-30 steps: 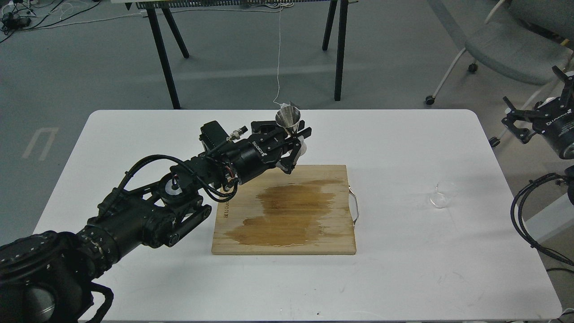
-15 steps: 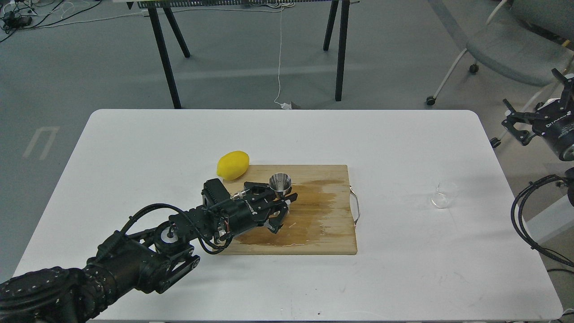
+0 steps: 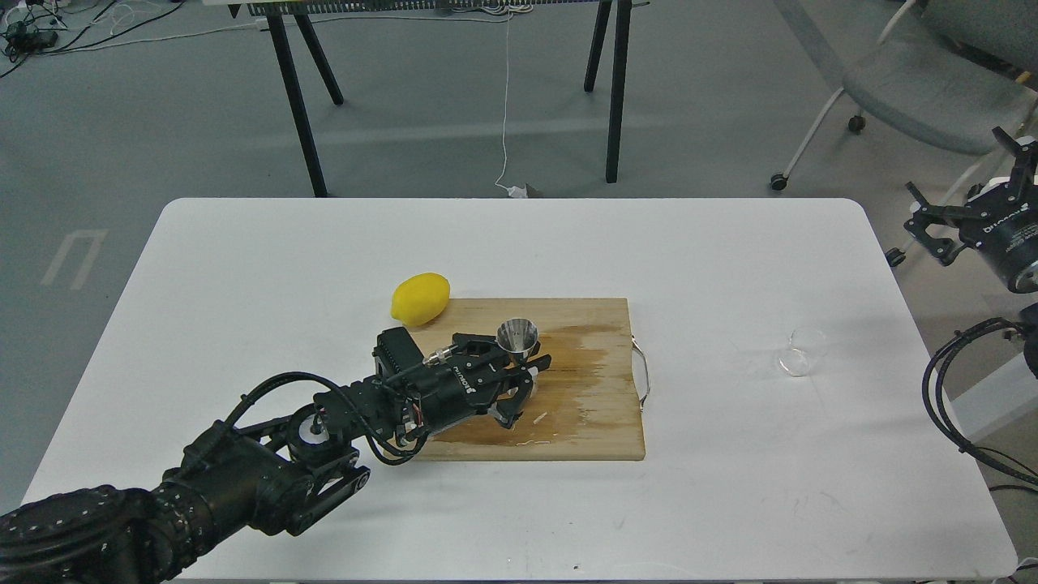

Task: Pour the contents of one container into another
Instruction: 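Lower the jigger onto the board center and open the left gripper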

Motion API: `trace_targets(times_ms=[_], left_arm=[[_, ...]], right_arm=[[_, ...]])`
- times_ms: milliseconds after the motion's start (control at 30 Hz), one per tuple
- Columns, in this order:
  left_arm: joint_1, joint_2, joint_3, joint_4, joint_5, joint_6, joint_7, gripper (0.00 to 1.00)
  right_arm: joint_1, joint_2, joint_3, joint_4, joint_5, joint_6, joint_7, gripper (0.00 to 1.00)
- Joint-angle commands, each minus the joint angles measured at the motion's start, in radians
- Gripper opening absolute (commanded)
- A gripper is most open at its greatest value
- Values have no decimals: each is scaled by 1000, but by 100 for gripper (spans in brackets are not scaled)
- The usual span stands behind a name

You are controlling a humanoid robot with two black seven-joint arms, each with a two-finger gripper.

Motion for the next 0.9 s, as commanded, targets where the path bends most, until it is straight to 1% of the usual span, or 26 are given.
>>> trace_targets(times_ms=[0, 167, 234, 334, 367, 601, 868], left_arm=[[-4, 0, 2, -1, -1, 0, 0, 56], [-9, 0, 2, -1, 0, 0, 0, 66], [-9, 0, 2, -1, -1, 0, 0, 78], [-6, 0, 7, 1, -4, 0, 0, 92], [-3, 0, 7, 5, -4, 0, 0, 93], [26, 0, 7, 22, -6, 0, 0, 97], [61, 0, -4, 36, -9, 0, 0, 97]], right_arm=[[1, 3, 2, 1, 0, 0, 0, 99], [0, 5, 2, 2, 0, 0, 0, 99], [0, 6, 2, 2, 0, 0, 0, 99], [0, 6, 2, 2, 2, 0, 0, 99], [0, 6, 2, 2, 0, 0, 0, 99], [-3, 6, 2, 2, 2, 0, 2, 99], [-2, 20, 3, 2, 2, 0, 0, 99]])
